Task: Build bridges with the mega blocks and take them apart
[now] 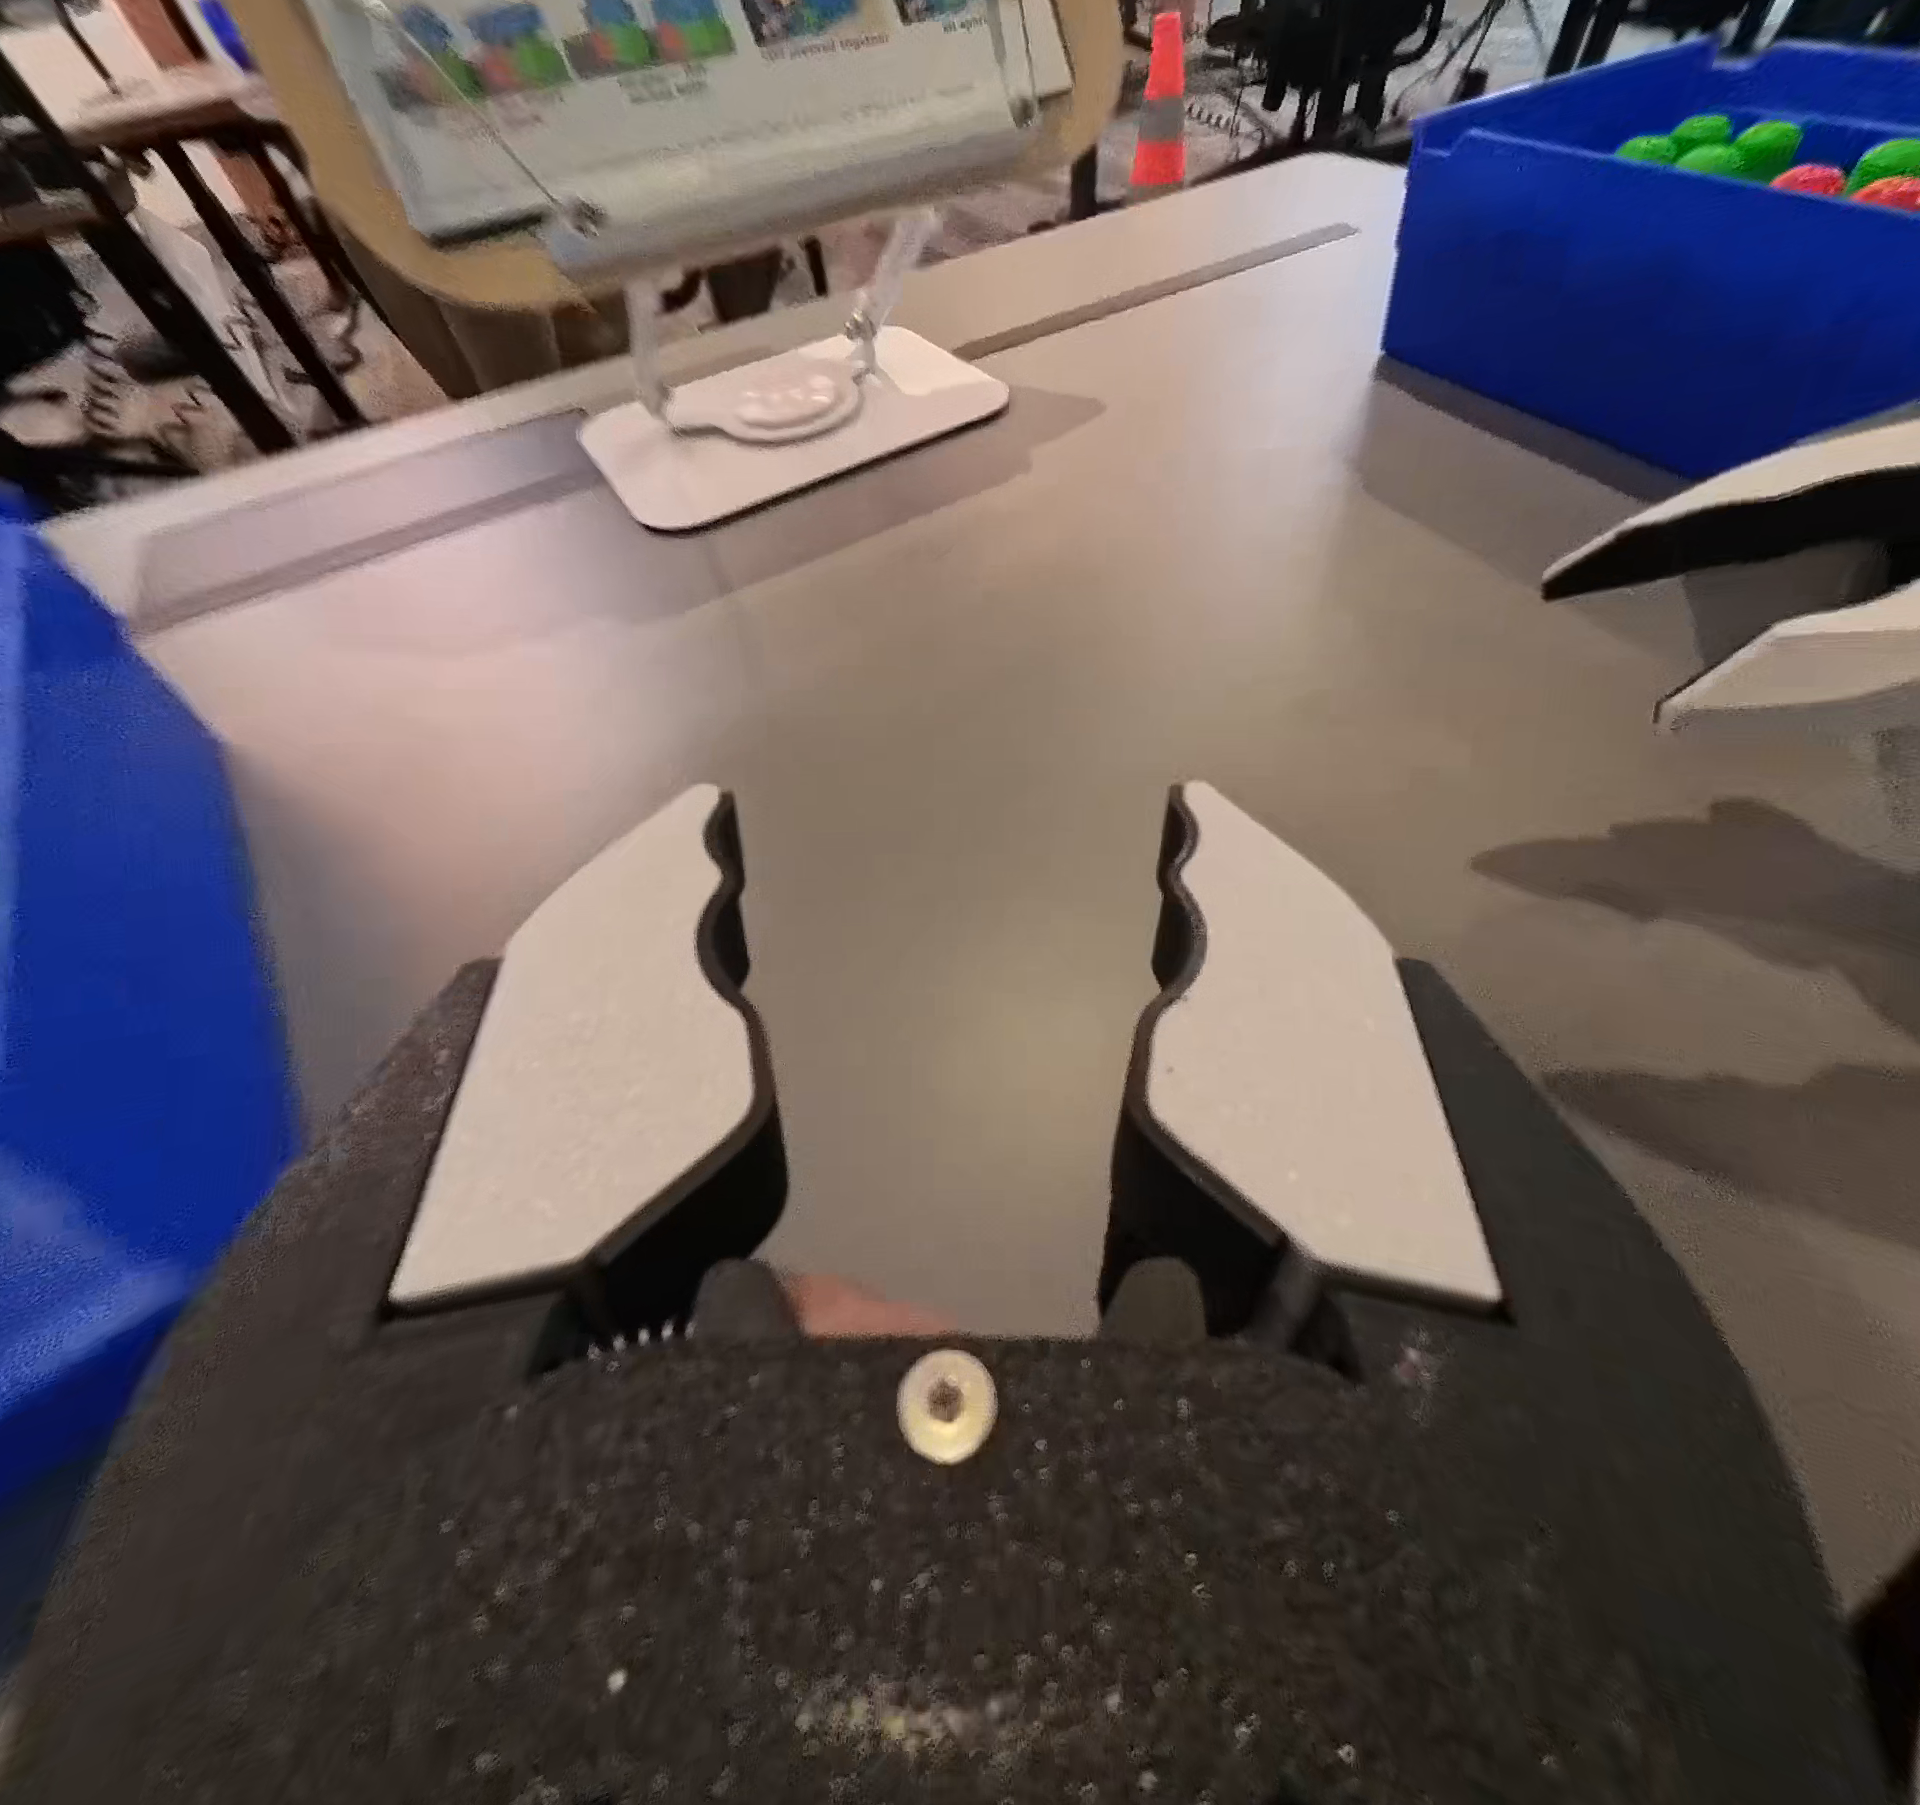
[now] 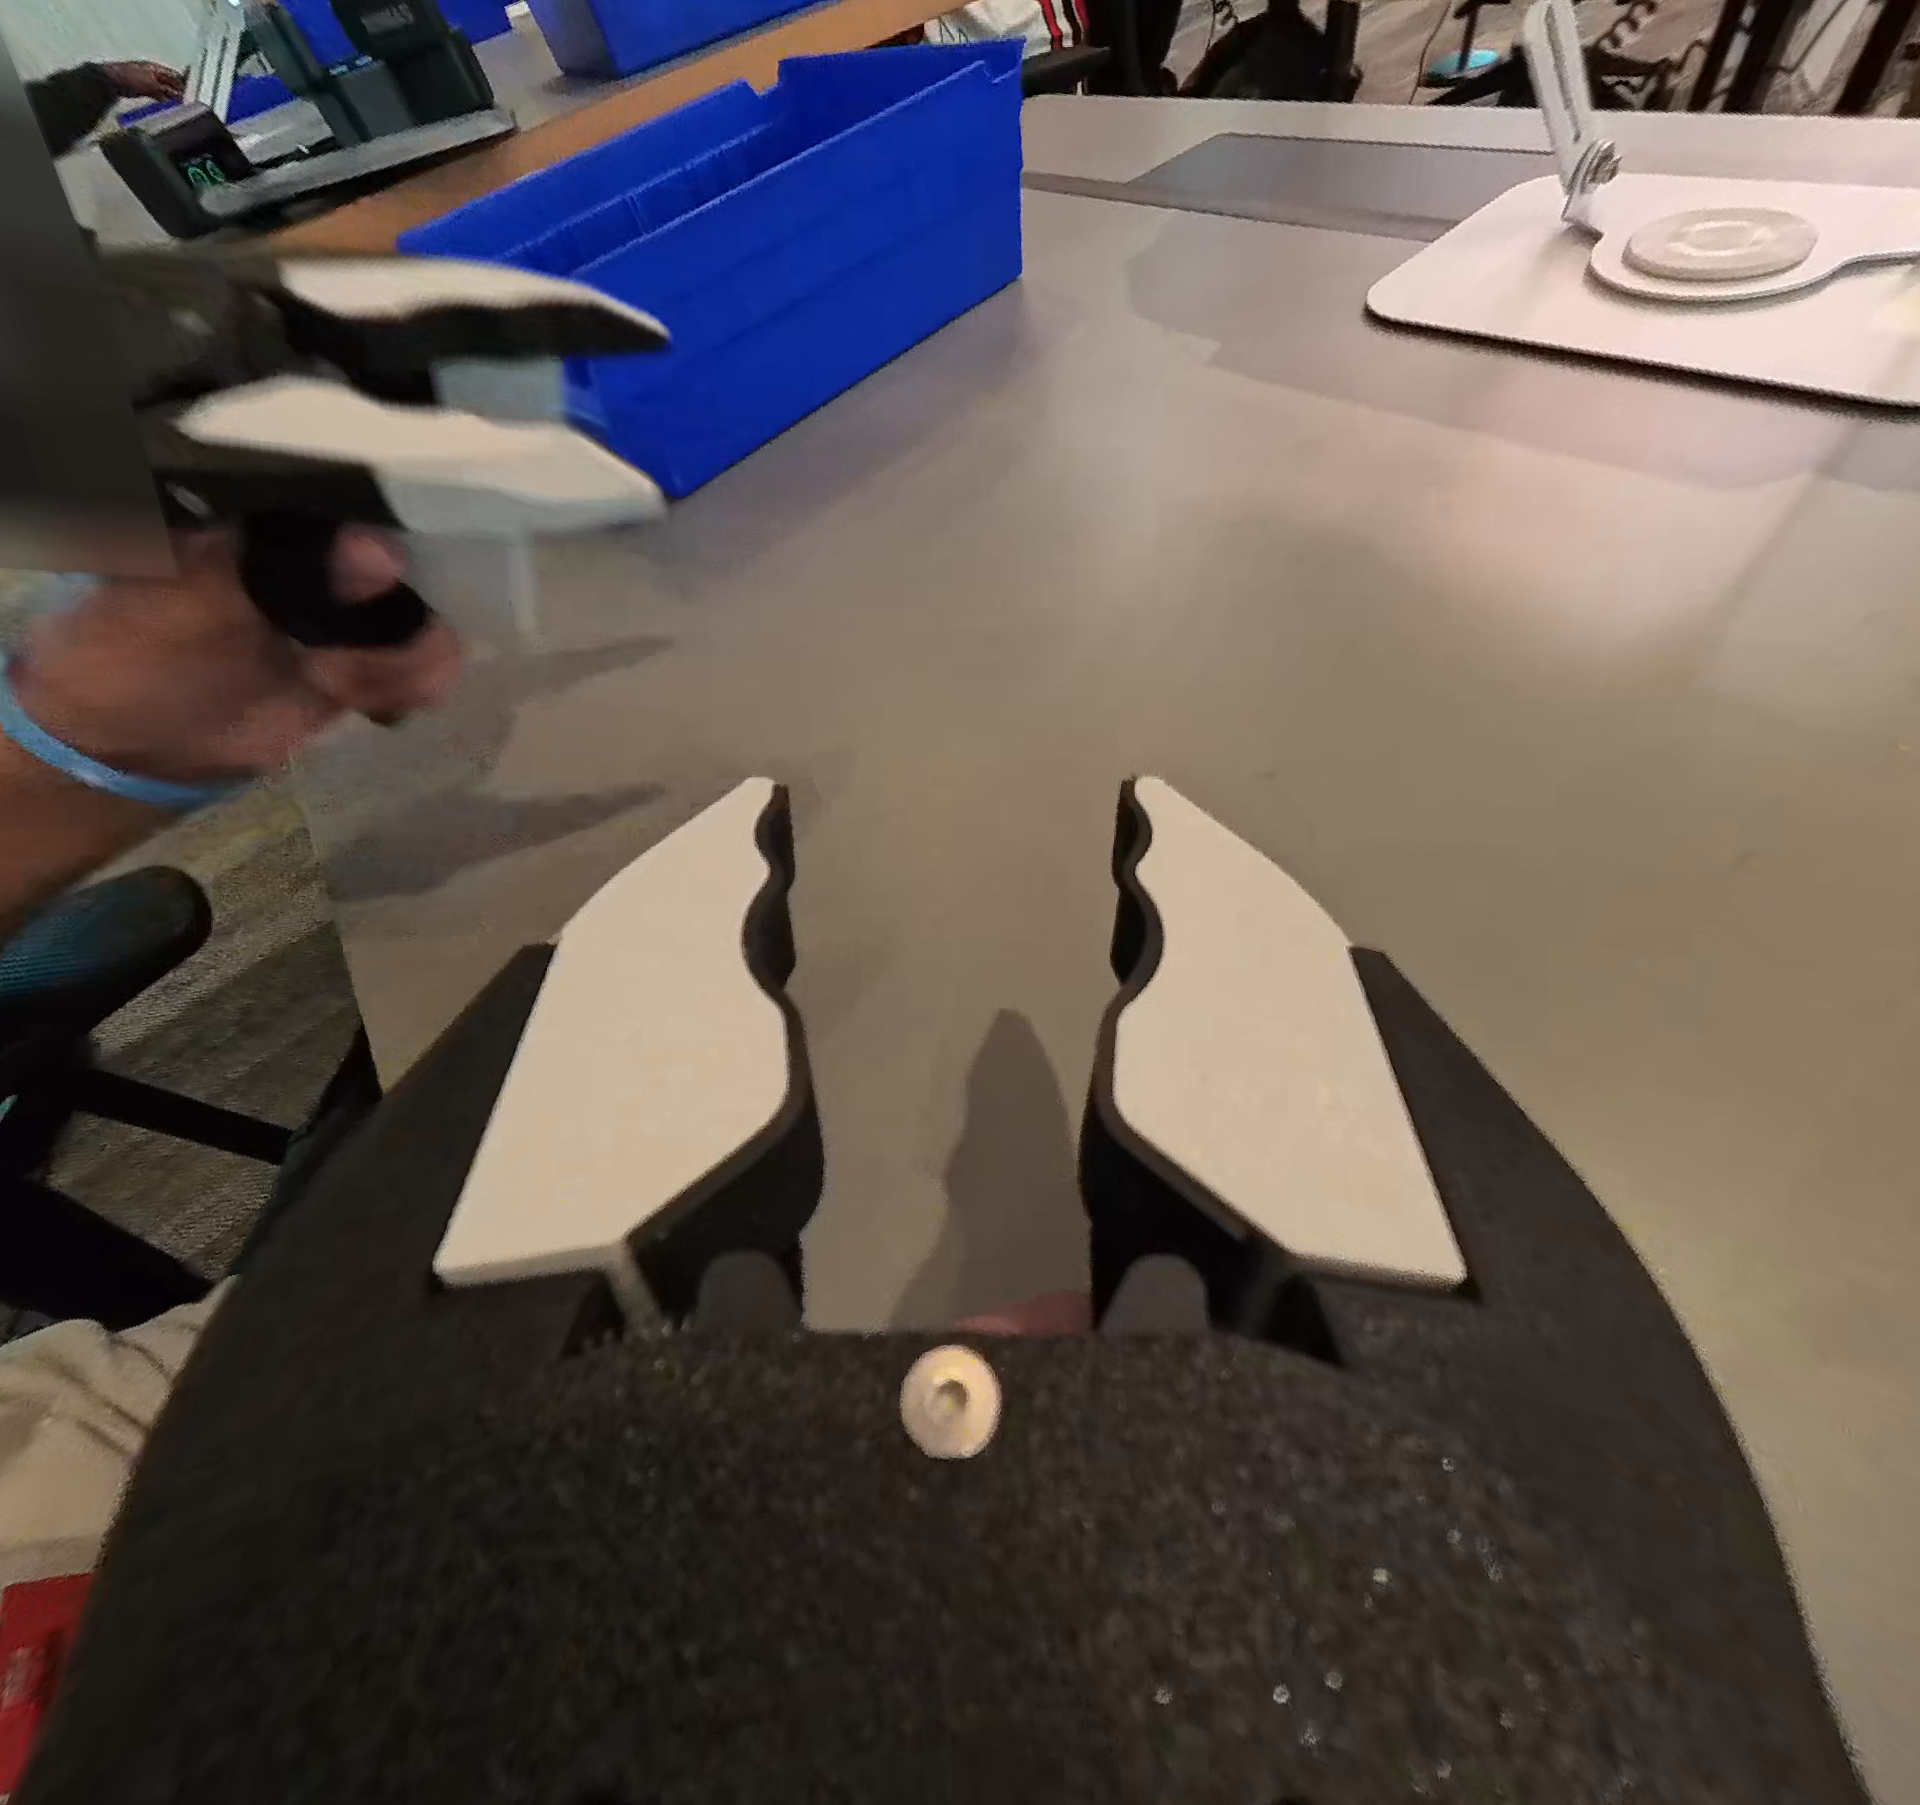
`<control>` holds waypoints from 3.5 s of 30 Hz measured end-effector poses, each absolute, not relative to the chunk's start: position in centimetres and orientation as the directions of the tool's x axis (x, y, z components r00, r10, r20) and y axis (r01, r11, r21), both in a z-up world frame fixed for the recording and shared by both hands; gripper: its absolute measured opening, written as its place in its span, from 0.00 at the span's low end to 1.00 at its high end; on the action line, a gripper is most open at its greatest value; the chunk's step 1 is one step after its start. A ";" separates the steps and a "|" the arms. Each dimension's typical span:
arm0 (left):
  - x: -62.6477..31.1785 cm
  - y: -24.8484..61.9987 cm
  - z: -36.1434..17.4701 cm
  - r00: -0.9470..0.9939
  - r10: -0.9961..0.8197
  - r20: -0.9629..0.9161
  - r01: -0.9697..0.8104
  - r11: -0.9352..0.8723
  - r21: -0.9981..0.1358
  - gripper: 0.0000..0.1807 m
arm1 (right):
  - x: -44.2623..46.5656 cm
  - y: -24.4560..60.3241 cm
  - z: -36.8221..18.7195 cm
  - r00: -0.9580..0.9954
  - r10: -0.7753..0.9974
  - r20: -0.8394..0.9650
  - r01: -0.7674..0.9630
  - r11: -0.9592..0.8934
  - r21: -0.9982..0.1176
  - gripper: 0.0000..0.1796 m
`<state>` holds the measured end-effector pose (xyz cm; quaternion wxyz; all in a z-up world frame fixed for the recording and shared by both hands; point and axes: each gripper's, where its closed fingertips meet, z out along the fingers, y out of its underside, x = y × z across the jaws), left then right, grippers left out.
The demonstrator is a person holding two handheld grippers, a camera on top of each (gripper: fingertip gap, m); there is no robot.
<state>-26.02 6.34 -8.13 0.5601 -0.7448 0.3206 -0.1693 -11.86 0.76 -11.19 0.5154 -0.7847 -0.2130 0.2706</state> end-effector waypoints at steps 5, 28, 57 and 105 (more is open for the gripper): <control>-36.7 10.8 -1.5 0.801 -0.585 -0.128 -0.390 -0.346 -0.854 0.39 | -11.6 0.7 -11.3 0.757 0.617 -0.215 0.052 -0.385 -0.921 0.33; -48.0 31.5 -18.3 0.473 -0.876 -0.093 -0.881 -0.466 -0.082 0.25 | -11.0 0.6 -12.8 0.759 0.609 -0.231 0.075 -0.434 -0.898 0.32; -13.0 16.2 -15.7 -0.097 -0.990 -0.105 -0.983 0.112 -0.148 0.25 | -10.2 0.0 -13.0 0.781 0.603 -0.163 0.125 -0.407 -0.905 0.31; -45.4 8.0 -8.2 0.800 -0.566 -0.200 -0.458 -0.362 -0.812 0.36 | -12.9 0.4 -14.3 0.727 0.656 -0.203 0.167 -0.456 -0.874 0.31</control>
